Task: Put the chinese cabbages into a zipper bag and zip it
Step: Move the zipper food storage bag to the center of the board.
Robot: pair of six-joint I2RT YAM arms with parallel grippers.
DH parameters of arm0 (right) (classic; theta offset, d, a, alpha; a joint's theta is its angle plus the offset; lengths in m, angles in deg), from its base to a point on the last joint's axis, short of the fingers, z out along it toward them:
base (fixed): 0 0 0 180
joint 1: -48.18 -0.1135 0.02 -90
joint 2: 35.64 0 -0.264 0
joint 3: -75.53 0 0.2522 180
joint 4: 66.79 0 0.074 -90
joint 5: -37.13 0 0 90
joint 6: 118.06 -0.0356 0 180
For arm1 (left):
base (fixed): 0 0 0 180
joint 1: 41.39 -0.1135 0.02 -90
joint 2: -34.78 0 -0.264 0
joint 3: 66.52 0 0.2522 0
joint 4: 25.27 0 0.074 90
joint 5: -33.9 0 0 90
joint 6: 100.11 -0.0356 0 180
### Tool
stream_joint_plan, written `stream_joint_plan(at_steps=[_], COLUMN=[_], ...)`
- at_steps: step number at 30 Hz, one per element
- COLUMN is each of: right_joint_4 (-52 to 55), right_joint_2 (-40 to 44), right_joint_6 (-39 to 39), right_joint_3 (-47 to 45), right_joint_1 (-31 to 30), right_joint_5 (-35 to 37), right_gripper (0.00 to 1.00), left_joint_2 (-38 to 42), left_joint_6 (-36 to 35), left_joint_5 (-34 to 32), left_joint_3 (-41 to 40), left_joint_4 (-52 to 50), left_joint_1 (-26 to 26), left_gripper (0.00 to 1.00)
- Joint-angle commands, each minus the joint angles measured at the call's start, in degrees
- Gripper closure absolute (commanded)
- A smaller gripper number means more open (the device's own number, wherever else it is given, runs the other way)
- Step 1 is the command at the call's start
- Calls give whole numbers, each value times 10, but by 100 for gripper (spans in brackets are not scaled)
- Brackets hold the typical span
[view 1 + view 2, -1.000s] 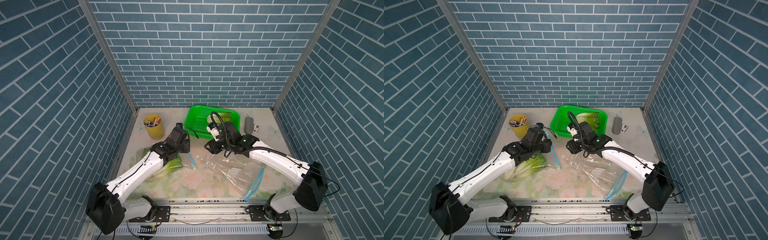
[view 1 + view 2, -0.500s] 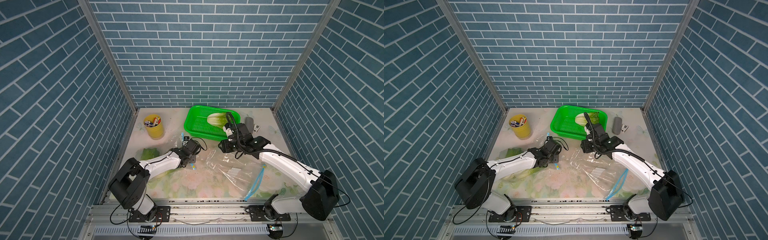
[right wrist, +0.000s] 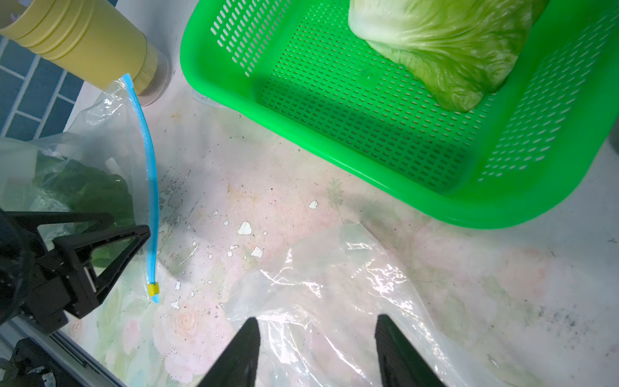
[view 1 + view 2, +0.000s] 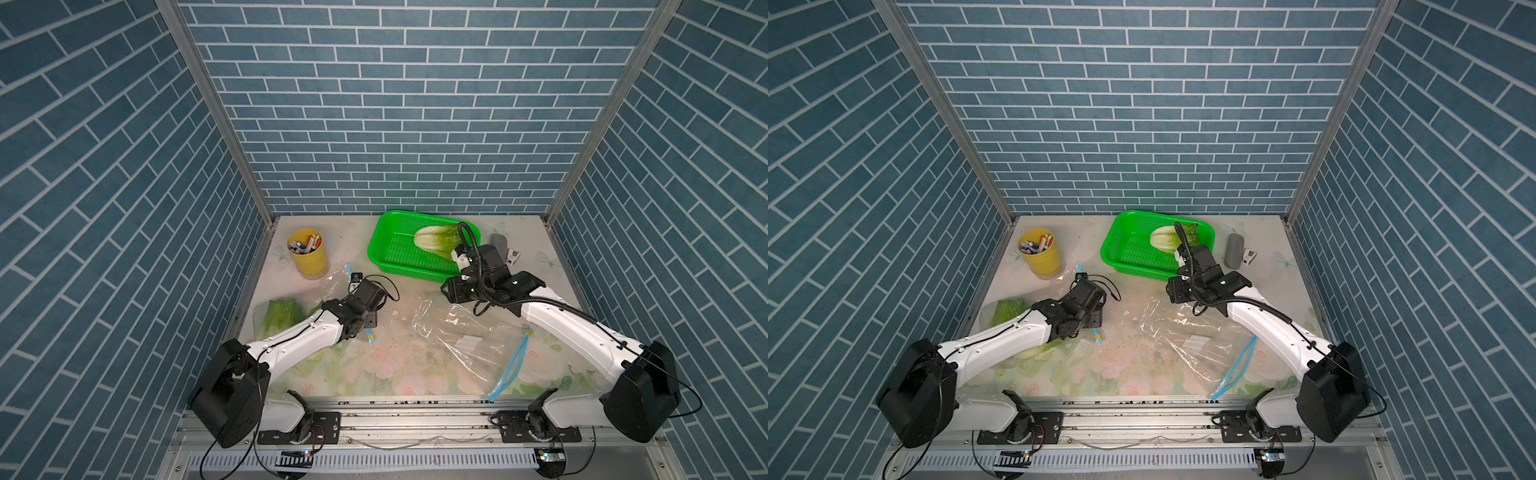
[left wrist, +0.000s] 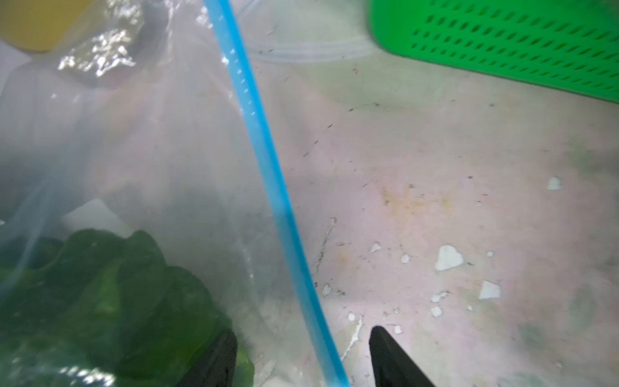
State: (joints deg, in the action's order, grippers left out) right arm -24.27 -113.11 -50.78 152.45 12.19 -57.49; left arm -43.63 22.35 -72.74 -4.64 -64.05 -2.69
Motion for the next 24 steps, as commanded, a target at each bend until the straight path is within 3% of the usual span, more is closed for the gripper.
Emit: stream_joint_plan(at_steps=[1,6,12,16,22,24], right_joint_4=[19,31,44,42,38,32], right_joint_2=[27,48,77,93,113,117], right_joint_6=[-27,-37,-47,-53,-57,-59], right_joint_3=[-3,-11,-34,-48,-66,-71], right_joint_1=[10,25,47,65,84,88], right_joint_5=[12,16,24,20,12,7], right_gripper=[43,43,44,44,44,44], left_joint_2=[-12,-79,-194,-252,-313,-328], left_joint_6=[-62,-114,-139,-125,-100,-80], left_joint_5=[46,148,166,170,127,97], left_joint_3=[67,134,220,249,278,292], left_joint_4=[11,79,87,110,118,91], left_joint_1=[34,70,97,102,115,117], left_gripper=[27,24,15,16,27,39])
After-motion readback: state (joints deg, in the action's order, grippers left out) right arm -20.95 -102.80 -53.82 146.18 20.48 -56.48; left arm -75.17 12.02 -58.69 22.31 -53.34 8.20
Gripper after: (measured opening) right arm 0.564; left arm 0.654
